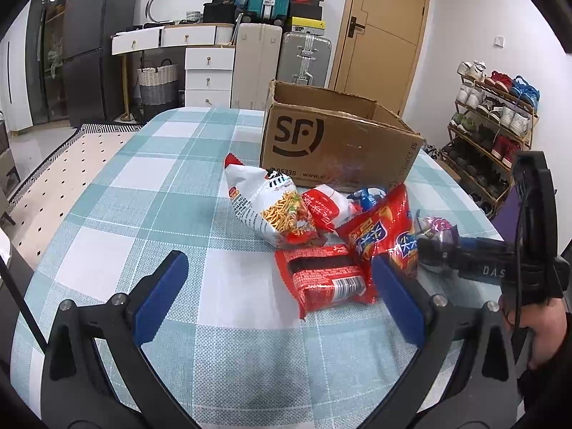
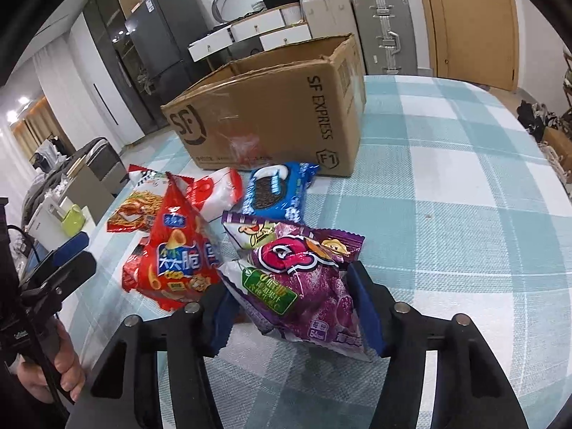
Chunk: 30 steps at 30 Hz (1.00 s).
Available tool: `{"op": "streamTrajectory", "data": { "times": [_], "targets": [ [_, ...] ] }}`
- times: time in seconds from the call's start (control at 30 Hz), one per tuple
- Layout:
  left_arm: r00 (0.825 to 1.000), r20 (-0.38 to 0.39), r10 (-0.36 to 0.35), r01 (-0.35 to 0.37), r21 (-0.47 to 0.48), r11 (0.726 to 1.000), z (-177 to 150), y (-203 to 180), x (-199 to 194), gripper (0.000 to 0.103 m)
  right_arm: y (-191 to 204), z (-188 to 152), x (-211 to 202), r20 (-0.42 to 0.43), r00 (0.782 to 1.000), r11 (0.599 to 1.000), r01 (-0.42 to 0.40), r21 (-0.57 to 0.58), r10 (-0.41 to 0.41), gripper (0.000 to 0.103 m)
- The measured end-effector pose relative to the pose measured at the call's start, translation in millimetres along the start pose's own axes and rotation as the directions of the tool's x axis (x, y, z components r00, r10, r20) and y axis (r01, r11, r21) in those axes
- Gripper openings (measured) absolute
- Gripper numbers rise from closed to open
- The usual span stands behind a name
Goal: Organize snacks
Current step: 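Grasp the purple candy bag with the right gripper, then grasp the red noodle pack with the left gripper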
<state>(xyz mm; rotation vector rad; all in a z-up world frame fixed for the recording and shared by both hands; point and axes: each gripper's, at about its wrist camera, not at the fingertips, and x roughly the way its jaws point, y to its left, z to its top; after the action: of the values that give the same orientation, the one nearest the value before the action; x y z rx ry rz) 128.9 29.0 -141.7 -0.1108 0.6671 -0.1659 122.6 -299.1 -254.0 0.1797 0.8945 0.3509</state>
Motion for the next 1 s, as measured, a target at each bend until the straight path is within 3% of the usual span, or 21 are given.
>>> {"op": "streamTrajectory", "data": {
  "times": [0.17,0.53,1.0],
  "targets": [
    [1.000,-0.004,0.000,0.000,-0.010,1.000,0.2,1.1,-2.7,0.102,1.4,-4.6,-6.2,0.008,1.000,1.000,0.001,-0.010,-0.001,0.048],
    [1.000,-0.015,0.006,-0.006,0.007,1.000,-1.6,-4.8,-8.3,0.102,6.7,-15.8,-46.4,0.084,0.996,0.999,-0.035,0.000,0.035,0.047],
    [0.992,-0.124,-0.010,0.008,-0.015,1.000,-4.4,-4.2,14.1,0.102,22.1,-49.2,-114.0,0.168,0.978,0.992,-0.129,0.009,0.125,0.047]
  ]
}}
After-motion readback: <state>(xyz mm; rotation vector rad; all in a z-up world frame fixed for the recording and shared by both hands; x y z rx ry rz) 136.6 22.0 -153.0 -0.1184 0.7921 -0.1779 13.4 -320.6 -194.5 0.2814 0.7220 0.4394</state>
